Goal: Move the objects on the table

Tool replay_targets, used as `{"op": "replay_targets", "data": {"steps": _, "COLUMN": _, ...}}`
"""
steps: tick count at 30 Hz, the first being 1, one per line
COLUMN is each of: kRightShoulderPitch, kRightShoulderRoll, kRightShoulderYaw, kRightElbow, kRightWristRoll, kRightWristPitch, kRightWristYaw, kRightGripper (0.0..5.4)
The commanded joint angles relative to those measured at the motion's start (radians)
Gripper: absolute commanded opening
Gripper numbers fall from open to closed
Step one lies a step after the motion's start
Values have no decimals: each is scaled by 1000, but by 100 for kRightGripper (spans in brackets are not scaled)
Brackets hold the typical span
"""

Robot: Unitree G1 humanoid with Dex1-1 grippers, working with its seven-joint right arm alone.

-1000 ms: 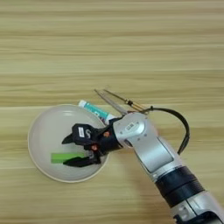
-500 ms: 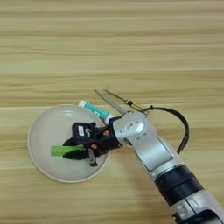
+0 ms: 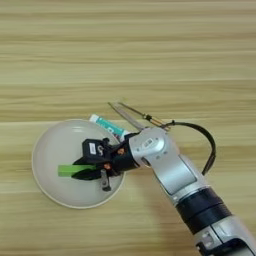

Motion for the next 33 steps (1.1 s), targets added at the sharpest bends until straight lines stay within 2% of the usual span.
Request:
{"op": "replay_targets", "data": {"steps": 1, "kRightShoulderPitch": -64, "kRightShoulderRoll": -12, "kRightShoulderYaw": -38, "kRightElbow": -26, "kRightWristRoll": 6, "kRightWristPitch": -23, "kRightWristYaw": -39, "kRightGripper": 76}}
{"op": "replay_targets", "data": {"steps": 13, "kRightShoulderPitch": -86, "kRightShoulderRoll": 7, "kRightShoulderYaw": -99, "kRightElbow": -57, "kRightWristRoll": 65, "kRightWristPitch": -21, "kRightWristYaw": -43, "kRightGripper": 76}}
{"op": "replay_targets", "data": {"steps": 25, "kRightShoulderPitch": -114, "kRightShoulderRoll": -7, "kRightShoulderYaw": -172, "kRightElbow": -107, "kRightWristRoll": 78, "kRightWristPitch": -22, "kRightWristYaw": -65, "kRightGripper": 76}}
{"op": "replay_targets", "data": {"steps": 33, "kRightShoulderPitch": -151, "kRightShoulderRoll": -34, "kRightShoulderYaw": -257, "kRightElbow": -104, "kRightWristRoll": 82, "kRightWristPitch": -33, "kRightWristYaw": -110, "kRightGripper": 76}}
